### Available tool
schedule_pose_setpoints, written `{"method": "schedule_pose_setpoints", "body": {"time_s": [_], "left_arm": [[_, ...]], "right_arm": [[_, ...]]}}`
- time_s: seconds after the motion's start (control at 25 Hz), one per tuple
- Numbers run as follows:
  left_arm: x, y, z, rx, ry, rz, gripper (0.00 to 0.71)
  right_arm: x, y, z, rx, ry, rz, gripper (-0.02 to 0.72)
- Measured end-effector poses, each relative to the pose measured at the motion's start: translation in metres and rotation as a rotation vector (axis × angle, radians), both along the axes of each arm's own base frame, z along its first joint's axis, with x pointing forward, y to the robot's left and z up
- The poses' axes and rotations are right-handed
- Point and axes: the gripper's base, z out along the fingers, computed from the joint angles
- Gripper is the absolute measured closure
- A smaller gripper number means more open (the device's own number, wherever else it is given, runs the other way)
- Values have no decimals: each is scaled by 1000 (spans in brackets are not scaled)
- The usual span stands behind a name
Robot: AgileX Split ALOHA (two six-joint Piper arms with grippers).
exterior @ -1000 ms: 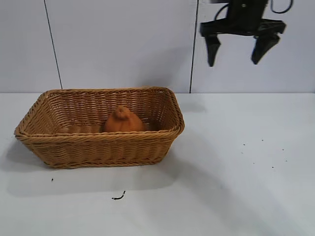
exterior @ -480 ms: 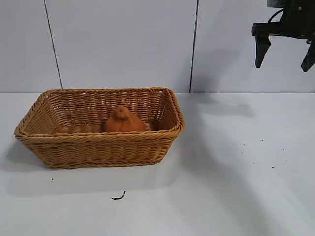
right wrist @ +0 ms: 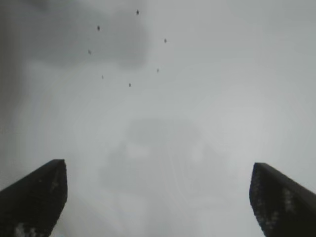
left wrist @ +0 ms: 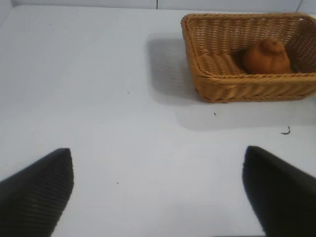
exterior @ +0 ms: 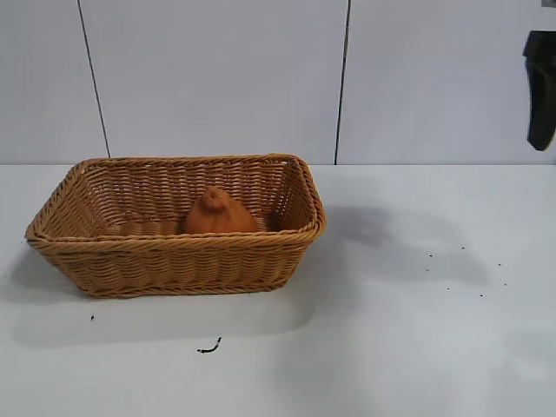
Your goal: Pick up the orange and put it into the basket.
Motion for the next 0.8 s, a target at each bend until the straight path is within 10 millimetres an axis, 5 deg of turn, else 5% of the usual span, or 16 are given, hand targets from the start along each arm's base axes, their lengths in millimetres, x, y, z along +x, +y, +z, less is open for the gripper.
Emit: {"method": "schedule_pose_setpoints", "body": {"time_s": [0.4,0.68,0.8], "left_arm": [[0,0,0,0,1,0,44],[0,0,0,0,1,0,44],[0,0,0,0,1,0,44]], "right_arm": [[-151,4,1,-27,-184,97,10],[-222,7,-24,-32,-484,94,10],[-243,8,-20,-36,-620,92,10]]}}
